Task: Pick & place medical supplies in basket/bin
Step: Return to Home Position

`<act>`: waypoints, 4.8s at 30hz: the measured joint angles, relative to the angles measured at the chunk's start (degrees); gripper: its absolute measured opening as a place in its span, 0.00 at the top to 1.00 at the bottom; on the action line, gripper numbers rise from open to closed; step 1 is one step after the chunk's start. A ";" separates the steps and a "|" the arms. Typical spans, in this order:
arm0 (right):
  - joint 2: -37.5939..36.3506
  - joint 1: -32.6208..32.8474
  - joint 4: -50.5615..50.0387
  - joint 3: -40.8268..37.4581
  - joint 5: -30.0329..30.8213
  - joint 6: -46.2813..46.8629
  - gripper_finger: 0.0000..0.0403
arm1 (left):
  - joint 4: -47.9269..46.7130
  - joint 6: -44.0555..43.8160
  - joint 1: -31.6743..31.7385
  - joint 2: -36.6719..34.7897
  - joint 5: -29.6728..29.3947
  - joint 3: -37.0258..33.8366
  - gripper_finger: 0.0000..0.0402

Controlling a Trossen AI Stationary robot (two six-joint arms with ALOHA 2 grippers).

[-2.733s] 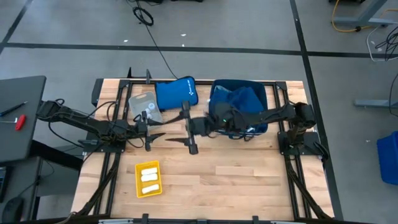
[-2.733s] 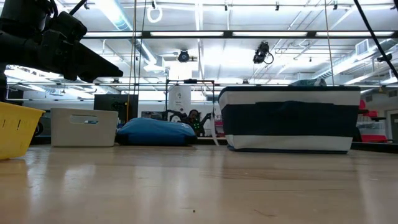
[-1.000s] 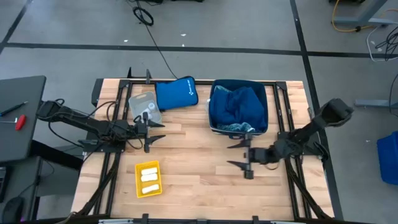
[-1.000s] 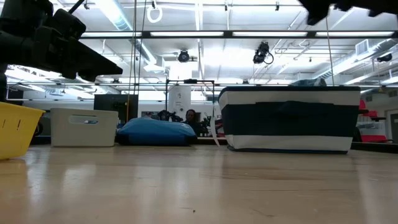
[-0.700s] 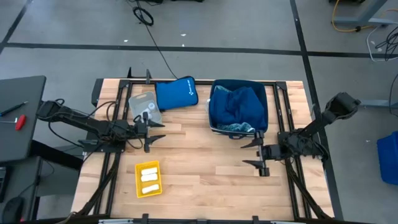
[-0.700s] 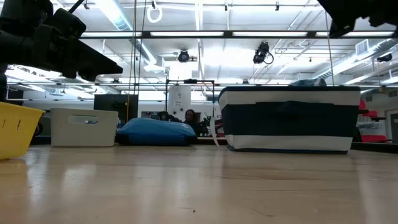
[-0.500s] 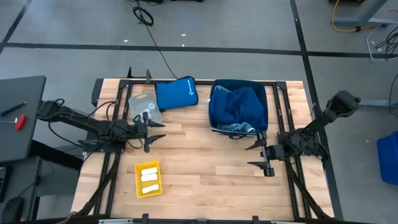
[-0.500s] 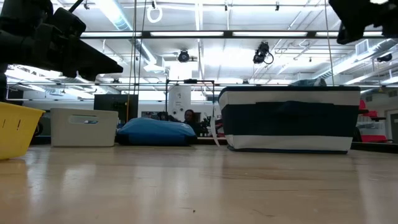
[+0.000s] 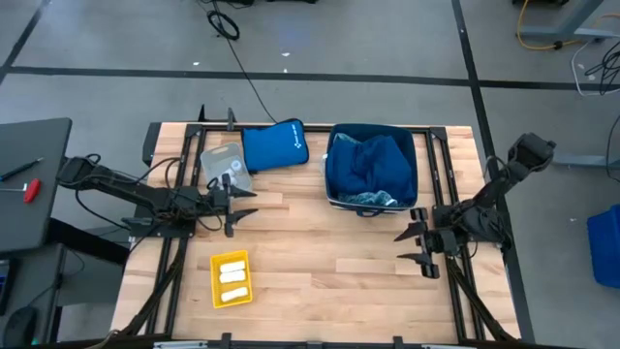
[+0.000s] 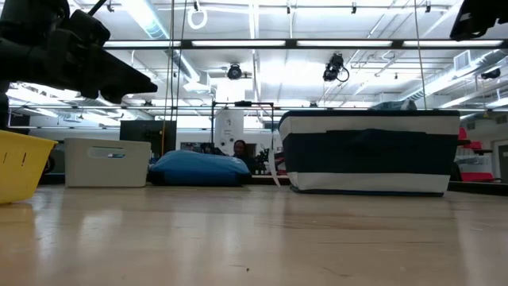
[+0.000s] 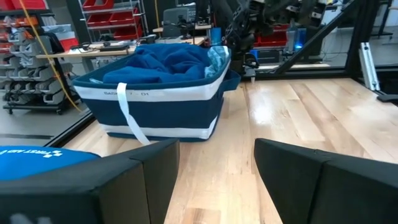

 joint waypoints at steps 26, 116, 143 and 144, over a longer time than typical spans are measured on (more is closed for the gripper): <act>-17.98 17.15 -17.02 0.00 17.39 6.29 0.61 | -0.07 0.73 0.07 0.00 -2.17 0.00 0.47; -41.54 -28.08 -63.41 0.04 -19.69 20.17 0.61 | -11.38 6.78 -8.44 -12.91 -10.60 -0.02 0.47; -41.54 -28.12 -63.38 0.09 -19.84 21.68 0.61 | -24.07 9.22 -7.09 -35.26 2.34 -0.36 0.55; -41.54 -28.12 -63.38 0.09 -19.80 21.66 0.61 | -24.39 8.94 -6.28 -35.26 2.65 -0.37 0.55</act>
